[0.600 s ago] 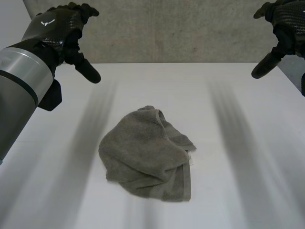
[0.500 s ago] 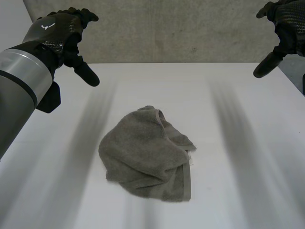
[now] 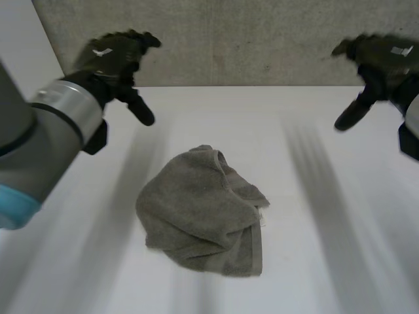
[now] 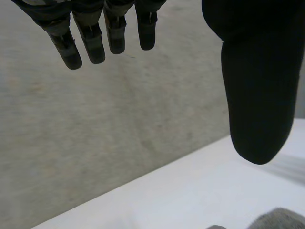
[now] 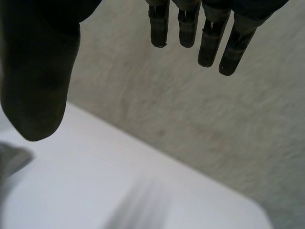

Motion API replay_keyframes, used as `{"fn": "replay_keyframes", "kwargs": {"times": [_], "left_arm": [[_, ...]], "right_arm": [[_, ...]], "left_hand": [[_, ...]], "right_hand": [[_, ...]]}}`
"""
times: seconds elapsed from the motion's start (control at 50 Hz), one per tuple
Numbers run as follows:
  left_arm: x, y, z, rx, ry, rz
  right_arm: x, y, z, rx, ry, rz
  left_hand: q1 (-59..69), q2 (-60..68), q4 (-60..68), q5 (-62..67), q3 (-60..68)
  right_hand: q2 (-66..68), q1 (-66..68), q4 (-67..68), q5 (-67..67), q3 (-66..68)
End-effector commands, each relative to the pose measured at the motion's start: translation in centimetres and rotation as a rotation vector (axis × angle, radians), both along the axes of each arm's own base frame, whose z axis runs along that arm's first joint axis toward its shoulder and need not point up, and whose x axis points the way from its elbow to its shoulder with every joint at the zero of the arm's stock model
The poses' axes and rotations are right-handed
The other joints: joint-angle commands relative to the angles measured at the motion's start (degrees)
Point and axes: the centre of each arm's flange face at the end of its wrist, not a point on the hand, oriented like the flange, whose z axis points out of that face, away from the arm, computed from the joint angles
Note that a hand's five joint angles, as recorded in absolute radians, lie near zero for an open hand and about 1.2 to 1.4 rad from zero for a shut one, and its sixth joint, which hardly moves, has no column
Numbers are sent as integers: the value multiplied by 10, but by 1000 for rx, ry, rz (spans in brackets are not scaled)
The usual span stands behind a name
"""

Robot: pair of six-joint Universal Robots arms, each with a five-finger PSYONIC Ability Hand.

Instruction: Fold the laundry

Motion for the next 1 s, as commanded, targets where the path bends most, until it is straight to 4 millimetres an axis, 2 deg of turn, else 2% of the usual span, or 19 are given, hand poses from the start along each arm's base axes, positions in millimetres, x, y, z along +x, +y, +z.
{"fn": "replay_keyframes", "kwargs": {"times": [0.02, 0.12, 0.28, 0.44, 0.58, 0.64, 0.68, 0.7, 0.78, 0.8, 0.82, 0.84, 0.86, 0.88, 0.9, 0.92, 0.94, 0.96, 1.0], "left_arm": [[-29, -16, -45, -23, -144, -171], [-45, -21, -93, -55, -322, -296], [-50, -22, -134, -36, -420, -357], [-52, -25, -148, -75, -480, -369], [-53, -27, -157, -80, -493, -371], [-53, -28, -161, -74, -497, -373], [-53, -28, -160, -81, -496, -370], [-54, -30, -157, -98, -498, -366], [-58, -38, -134, -195, -480, -334], [-60, -44, -105, -287, -435, -298], [-60, -44, -105, -288, -434, -297], [-61, -49, -72, -381, -384, -252], [-60, -52, -38, -461, -317, -194], [-60, -52, -38, -462, -316, -193], [-56, -53, -3, -521, -228, -128], [-49, -52, 30, -560, -124, -65], [-49, -52, 30, -561, -123, -65], [-40, -49, 61, -580, -10, -7], [-31, -45, 83, -578, 96, 34]], "right_arm": [[3, 14, -56, 218, -39, 42], [6, 21, -95, 396, -127, 50], [23, 32, -146, 650, -262, 156], [52, 40, -186, 793, -256, 221], [68, 48, -197, 830, -257, 257], [71, 46, -203, 822, -266, 256], [71, 35, -199, 759, -282, 229], [71, 35, -199, 758, -282, 228], [72, 6, -152, 545, -338, 214], [72, 6, -151, 544, -338, 214], [70, -9, -123, 437, -366, 216], [66, -25, -90, 319, -394, 215], [66, -25, -90, 318, -394, 215], [61, -39, -55, 195, -406, 214], [58, -47, -19, 61, -401, 225], [58, -47, -18, 60, -401, 225], [57, -48, 15, -63, -386, 239], [55, -46, 44, -175, -361, 246], [54, -43, 68, -270, -326, 248]], "left_hand": [[42, 42, 43, 42, 43], [40, 40, 42, 41, 41], [52, 52, 53, 52, 53], [121, 121, 122, 121, 122], [262, 262, 263, 262, 263], [431, 431, 433, 432, 432], [534, 534, 535, 534, 535], [651, 652, 653, 652, 652], [664, 664, 665, 665, 665], [664, 664, 665, 665, 665], [664, 664, 665, 665, 665], [664, 664, 665, 665, 665], [664, 664, 665, 665, 665], [664, 664, 665, 665, 665], [664, 664, 665, 665, 665], [664, 664, 665, 665, 665], [664, 664, 665, 665, 665], [664, 664, 665, 665, 665], [664, 664, 665, 665, 665]], "right_hand": [[-41, -33, -46, -35, -38], [-41, -33, -46, -35, -38], [-41, -33, -46, -35, -38], [-41, -33, -46, -35, -38], [-11, -3, -17, -5, -8], [211, 219, 205, 217, 214], [591, 599, 585, 597, 594], [592, 601, 587, 599, 596], [659, 667, 654, 665, 662], [659, 667, 654, 665, 662], [659, 667, 654, 665, 662], [659, 667, 654, 665, 662], [659, 667, 654, 665, 662], [659, 667, 654, 665, 662], [659, 667, 654, 665, 662], [659, 667, 654, 665, 662], [659, 667, 654, 665, 662], [659, 667, 654, 665, 662], [659, 667, 654, 665, 662]]}}
